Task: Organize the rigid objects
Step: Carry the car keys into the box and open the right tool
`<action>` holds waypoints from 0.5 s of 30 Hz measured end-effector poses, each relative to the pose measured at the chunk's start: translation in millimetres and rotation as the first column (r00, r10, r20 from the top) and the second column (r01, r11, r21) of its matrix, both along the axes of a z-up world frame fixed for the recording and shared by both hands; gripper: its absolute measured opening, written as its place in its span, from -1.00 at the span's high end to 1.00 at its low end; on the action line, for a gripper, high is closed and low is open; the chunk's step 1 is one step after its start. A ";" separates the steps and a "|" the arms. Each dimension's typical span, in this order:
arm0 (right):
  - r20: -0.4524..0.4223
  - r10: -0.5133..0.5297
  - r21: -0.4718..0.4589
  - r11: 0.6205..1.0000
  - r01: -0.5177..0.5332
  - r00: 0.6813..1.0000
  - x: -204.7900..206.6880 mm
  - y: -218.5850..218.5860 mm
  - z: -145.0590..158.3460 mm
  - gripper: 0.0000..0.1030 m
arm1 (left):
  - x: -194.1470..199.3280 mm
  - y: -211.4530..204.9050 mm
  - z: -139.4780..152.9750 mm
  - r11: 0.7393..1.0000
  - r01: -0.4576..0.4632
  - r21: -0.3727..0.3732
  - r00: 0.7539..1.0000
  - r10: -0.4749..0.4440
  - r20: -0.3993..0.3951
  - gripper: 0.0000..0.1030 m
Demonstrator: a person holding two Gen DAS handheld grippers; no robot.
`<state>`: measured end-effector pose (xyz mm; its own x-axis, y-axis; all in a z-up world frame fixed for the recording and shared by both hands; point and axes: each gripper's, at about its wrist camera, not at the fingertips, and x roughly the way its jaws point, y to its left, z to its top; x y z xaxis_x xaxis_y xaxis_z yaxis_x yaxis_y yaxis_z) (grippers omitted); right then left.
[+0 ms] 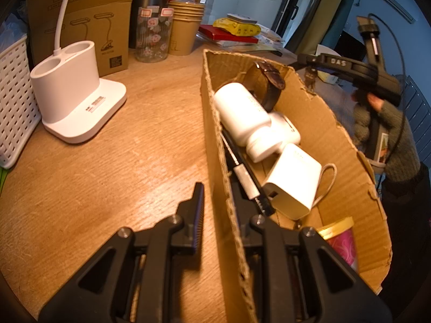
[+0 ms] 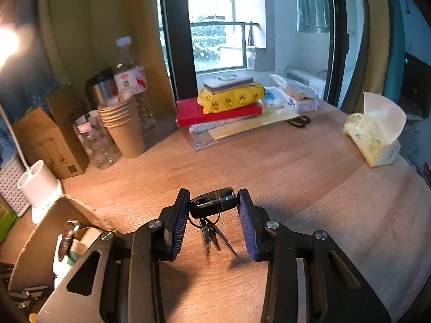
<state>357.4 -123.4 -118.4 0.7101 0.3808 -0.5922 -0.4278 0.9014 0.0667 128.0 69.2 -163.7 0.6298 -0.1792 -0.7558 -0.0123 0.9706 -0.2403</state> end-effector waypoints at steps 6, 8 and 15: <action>0.039 0.014 0.011 1.000 -0.015 0.999 -22.8 -1.3 17.2 0.26 | 0.0 0.0 0.0 1.000 0.000 0.000 1.000 0.000 0.000 0.62; 0.056 0.023 0.011 1.000 -0.024 0.998 -31.6 -0.4 23.9 0.26 | -0.1 -0.4 0.3 1.000 0.000 0.000 1.000 0.000 0.000 0.62; 0.107 0.056 0.003 0.998 -0.057 0.993 -58.6 4.9 43.9 0.26 | 0.0 0.0 0.0 1.000 0.000 0.000 1.000 0.000 0.000 0.62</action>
